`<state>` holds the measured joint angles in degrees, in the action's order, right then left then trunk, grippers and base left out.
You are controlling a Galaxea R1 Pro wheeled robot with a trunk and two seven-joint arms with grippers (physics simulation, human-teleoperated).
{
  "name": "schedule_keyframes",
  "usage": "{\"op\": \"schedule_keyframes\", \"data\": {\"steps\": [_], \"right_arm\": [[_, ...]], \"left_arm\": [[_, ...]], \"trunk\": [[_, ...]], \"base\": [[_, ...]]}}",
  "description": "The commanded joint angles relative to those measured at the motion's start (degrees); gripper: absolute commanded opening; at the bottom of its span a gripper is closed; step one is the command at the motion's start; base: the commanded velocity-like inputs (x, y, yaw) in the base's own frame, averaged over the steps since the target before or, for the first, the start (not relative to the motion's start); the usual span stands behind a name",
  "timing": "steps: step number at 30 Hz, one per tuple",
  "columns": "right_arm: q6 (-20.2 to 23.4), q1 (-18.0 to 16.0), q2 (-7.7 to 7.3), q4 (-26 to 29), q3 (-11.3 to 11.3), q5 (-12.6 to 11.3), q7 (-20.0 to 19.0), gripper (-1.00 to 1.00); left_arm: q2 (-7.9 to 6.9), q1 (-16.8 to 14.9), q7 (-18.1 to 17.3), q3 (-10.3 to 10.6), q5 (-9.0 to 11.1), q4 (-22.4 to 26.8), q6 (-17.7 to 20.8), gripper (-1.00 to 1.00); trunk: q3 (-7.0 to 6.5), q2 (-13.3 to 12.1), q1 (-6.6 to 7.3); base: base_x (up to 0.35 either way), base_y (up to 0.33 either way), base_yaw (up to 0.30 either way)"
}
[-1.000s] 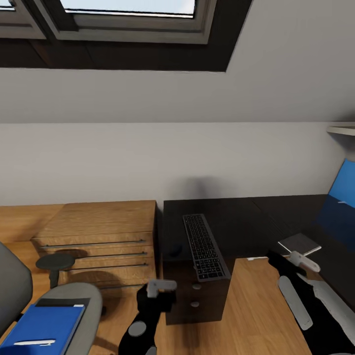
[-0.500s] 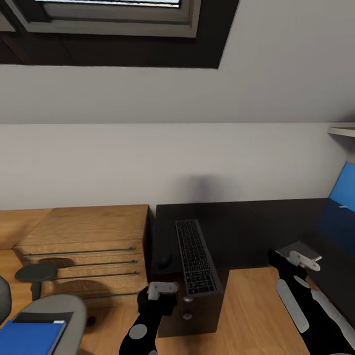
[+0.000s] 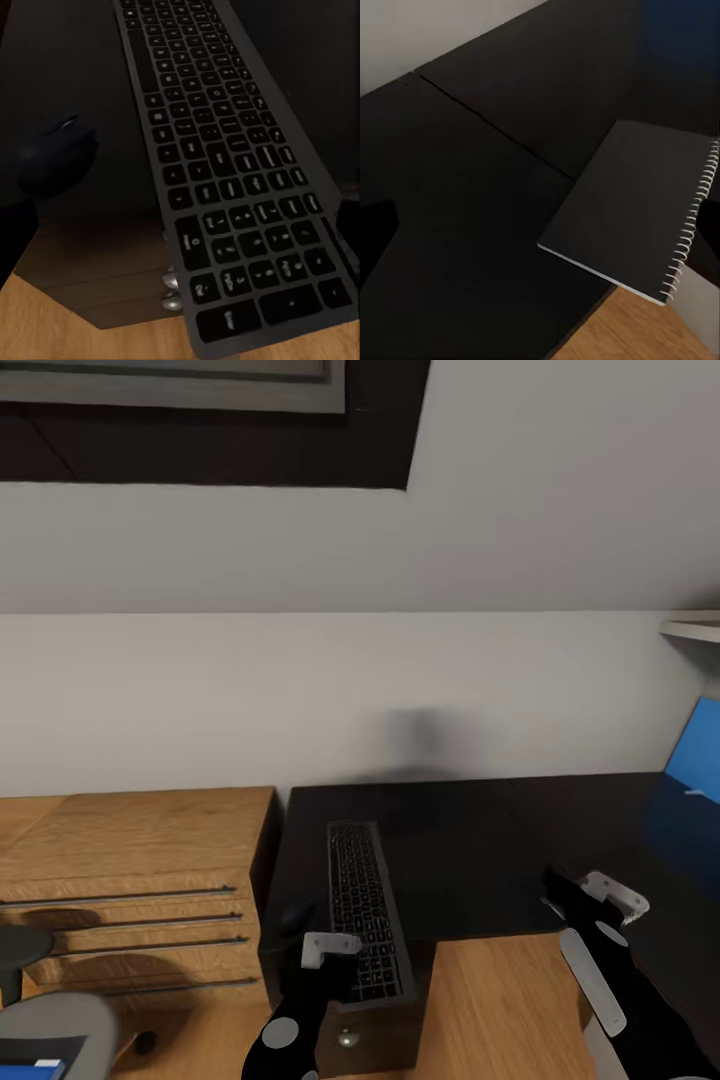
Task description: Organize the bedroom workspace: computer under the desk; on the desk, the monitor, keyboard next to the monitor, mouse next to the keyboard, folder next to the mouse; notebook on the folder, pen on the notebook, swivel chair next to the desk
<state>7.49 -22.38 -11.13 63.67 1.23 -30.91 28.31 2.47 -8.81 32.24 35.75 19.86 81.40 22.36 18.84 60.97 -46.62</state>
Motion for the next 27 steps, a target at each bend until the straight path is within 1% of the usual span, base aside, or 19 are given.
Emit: {"op": "schedule_keyframes", "data": {"steps": [1, 6, 17, 27], "right_arm": [[0.29, -0.03, -0.03, -0.25, -0.08, -0.20, 0.26, 1.00], [0.18, -0.03, -0.03, -3.08, -0.19, -0.13, 0.25, 1.00], [0.09, -0.11, -0.05, -4.63, -0.18, -0.09, 0.25, 1.00], [0.07, -0.11, -0.11, -4.74, -0.17, -0.03, 0.27, 1.00]], "left_arm": [[-0.01, -0.07, 0.50, 0.11, 0.44, 0.08, 0.18, 1.00], [-0.01, -0.07, 0.52, 0.17, 0.37, 0.08, 0.22, 1.00], [0.00, -0.07, 0.48, 0.19, 0.36, 0.08, 0.23, 1.00], [-0.01, -0.07, 0.46, 0.21, 0.48, 0.08, 0.23, 1.00]], "trunk": [[0.08, 0.05, -0.03], [0.08, 0.05, -0.03], [0.08, 0.05, -0.03], [0.08, 0.05, -0.03]], "base": [[0.191, -0.256, 0.000], [0.068, -0.114, 0.000], [0.026, -0.017, 0.000], [0.195, -0.001, 0.000]]}}
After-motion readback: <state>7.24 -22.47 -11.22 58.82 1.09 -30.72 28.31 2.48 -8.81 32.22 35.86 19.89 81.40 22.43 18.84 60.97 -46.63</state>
